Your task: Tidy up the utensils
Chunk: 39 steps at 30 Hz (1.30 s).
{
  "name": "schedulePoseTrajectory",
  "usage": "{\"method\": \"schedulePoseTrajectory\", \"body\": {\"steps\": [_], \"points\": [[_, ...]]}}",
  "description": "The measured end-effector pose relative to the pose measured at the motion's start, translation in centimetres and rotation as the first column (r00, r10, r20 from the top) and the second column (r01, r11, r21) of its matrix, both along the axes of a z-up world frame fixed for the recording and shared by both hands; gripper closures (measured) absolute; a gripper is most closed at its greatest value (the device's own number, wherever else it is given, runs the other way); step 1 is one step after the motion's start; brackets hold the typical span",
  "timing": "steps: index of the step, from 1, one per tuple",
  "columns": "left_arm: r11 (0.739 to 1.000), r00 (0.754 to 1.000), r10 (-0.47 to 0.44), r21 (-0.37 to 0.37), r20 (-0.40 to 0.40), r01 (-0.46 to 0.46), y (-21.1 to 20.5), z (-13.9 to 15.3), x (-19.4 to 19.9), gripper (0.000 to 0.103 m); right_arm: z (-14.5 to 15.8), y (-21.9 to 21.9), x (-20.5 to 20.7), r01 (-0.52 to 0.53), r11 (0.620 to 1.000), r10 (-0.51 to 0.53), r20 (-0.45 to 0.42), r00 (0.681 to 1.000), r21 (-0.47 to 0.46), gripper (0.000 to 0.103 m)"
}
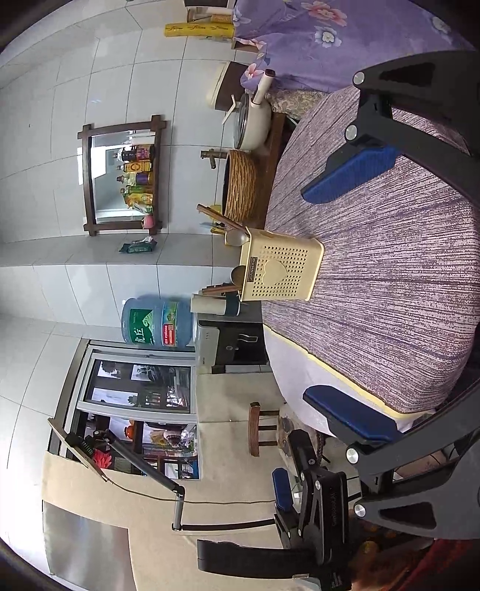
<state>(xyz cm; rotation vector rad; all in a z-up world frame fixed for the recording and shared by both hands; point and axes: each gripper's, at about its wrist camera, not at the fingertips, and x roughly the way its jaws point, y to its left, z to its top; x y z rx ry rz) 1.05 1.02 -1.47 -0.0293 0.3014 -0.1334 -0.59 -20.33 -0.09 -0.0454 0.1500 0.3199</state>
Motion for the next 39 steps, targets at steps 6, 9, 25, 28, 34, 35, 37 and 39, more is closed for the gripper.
{"method": "schedulePoseTrajectory", "body": {"steps": [6,9,25,28,34,35,37,39], "points": [[1.0,1.0,-0.001,0.005,-0.006,0.001,-0.22,-0.07,-0.07,0.005,-0.08,0.23,0.4,0.0,1.0,0.0,-0.012,1.0,-0.007,0.006],[1.0,1.0,0.0,0.002,-0.009,0.0,-0.18,-0.03,-0.04,0.005,-0.23,0.16,0.48,0.003,1.0,-0.004,-0.015,1.0,-0.008,0.006],[1.0,1.0,0.002,0.009,-0.021,-0.002,-0.37,-0.01,0.25,0.005,-0.53,0.0,0.81,0.01,1.0,-0.01,-0.031,0.999,-0.005,0.006],[1.0,1.0,0.001,0.009,-0.022,-0.001,-0.41,-0.02,0.24,0.005,-0.57,0.07,0.86,0.01,1.0,-0.01,-0.032,0.999,-0.005,0.006],[1.0,1.0,-0.001,0.01,-0.025,0.001,-0.43,-0.1,0.31,0.005,-0.7,0.09,0.85,0.013,1.0,-0.013,-0.033,0.999,-0.007,0.006],[1.0,1.0,0.0,0.011,-0.025,0.0,-0.45,-0.1,0.3,0.005,-0.74,0.08,0.85,0.013,1.0,-0.013,-0.034,0.999,-0.007,0.006],[1.0,1.0,0.0,0.012,-0.026,0.0,-0.49,-0.17,0.32,0.005,-0.8,0.06,0.84,0.014,1.0,-0.015,-0.035,0.999,-0.007,0.006],[1.0,1.0,-0.002,0.011,-0.028,0.003,-0.5,-0.23,0.29,0.005,-0.9,0.05,0.79,0.016,1.0,-0.017,-0.037,0.999,-0.006,0.006]]}}
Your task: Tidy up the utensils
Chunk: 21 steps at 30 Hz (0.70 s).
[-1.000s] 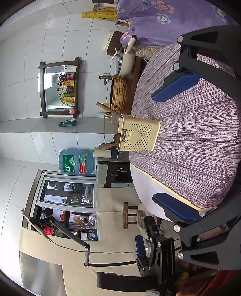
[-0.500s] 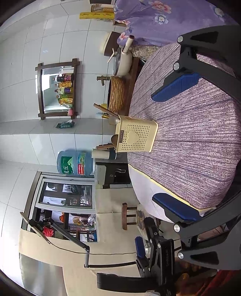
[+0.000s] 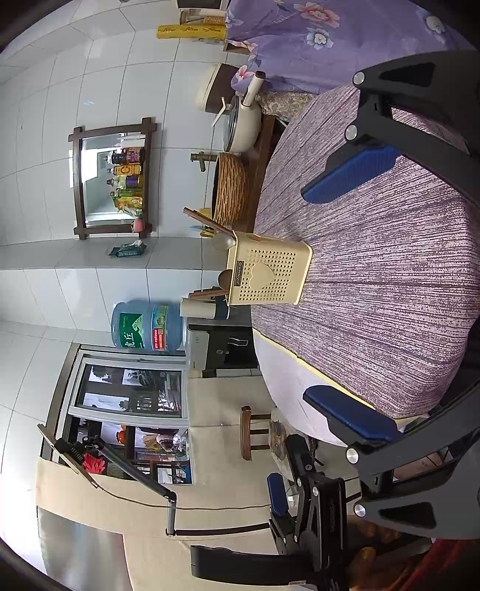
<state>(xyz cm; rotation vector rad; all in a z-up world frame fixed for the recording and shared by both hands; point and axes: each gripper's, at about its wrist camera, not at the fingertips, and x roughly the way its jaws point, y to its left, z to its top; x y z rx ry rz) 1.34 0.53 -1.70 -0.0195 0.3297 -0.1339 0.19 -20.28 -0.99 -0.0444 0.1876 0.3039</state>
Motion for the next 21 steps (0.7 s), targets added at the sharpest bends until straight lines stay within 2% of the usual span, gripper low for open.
{"method": "schedulePoseTrajectory", "body": {"steps": [21], "points": [[1.0,1.0,0.0,0.004,-0.021,0.0,-0.02,-0.31,0.17,0.005,-0.16,-0.3,0.09,0.004,1.0,-0.004,-0.02,1.0,0.013,0.006]]}}
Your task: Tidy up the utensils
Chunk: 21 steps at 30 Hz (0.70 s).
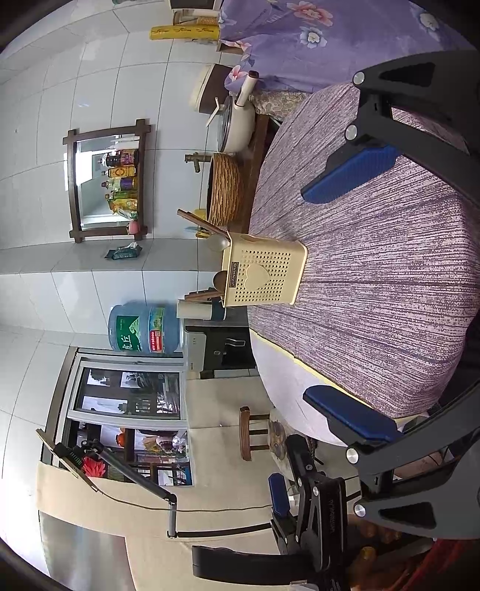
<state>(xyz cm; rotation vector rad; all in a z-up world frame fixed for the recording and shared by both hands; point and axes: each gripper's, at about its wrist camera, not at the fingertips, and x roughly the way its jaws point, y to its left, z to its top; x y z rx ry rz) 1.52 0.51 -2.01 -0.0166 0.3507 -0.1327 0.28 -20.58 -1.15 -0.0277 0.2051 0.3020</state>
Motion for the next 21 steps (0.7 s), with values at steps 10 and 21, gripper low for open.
{"method": "schedulePoseTrajectory", "body": {"steps": [10,21], "points": [[1.0,1.0,0.003,0.001,-0.005,-0.003,0.0,0.09,0.09,0.005,-0.13,-0.01,0.2,0.004,1.0,-0.004,-0.009,1.0,0.009,0.006],[1.0,1.0,0.006,0.003,-0.02,-0.006,0.01,-0.12,0.3,0.005,-0.37,-0.11,0.4,0.007,1.0,-0.006,-0.021,1.0,0.01,0.006]]}}
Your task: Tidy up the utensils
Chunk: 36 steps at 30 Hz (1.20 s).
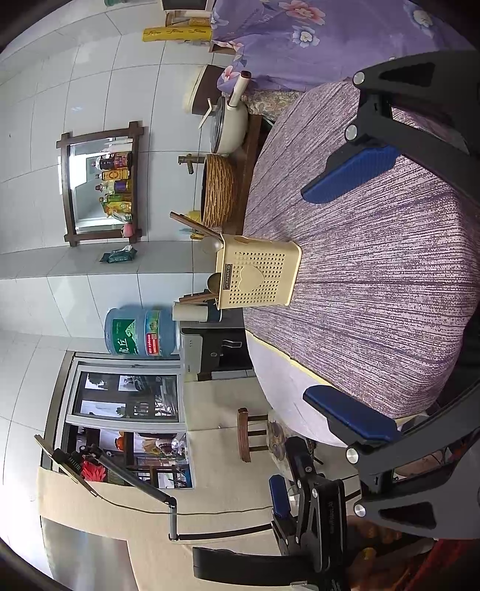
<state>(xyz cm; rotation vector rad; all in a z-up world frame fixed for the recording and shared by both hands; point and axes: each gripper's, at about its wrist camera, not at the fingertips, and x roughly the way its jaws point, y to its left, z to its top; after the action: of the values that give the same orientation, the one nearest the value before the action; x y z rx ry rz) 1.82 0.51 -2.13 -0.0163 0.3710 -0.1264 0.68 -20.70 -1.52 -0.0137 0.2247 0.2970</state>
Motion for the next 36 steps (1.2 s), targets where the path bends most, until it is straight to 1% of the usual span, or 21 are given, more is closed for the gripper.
{"method": "schedulePoseTrajectory", "body": {"steps": [30,34,36], "points": [[1.0,1.0,0.001,0.0,-0.004,-0.001,-0.11,-0.21,0.12,0.005,-0.31,0.08,0.37,-0.002,1.0,0.002,-0.019,1.0,0.001,0.006],[1.0,1.0,0.006,-0.014,-0.004,-0.006,0.05,-0.54,0.11,0.005,-0.4,0.12,0.4,0.002,1.0,-0.002,-0.022,1.0,-0.002,0.006],[1.0,1.0,-0.006,-0.027,-0.01,0.005,0.12,-0.71,0.1,0.005,-0.48,0.07,0.46,0.003,1.0,-0.003,-0.023,1.0,-0.002,0.006]]}}
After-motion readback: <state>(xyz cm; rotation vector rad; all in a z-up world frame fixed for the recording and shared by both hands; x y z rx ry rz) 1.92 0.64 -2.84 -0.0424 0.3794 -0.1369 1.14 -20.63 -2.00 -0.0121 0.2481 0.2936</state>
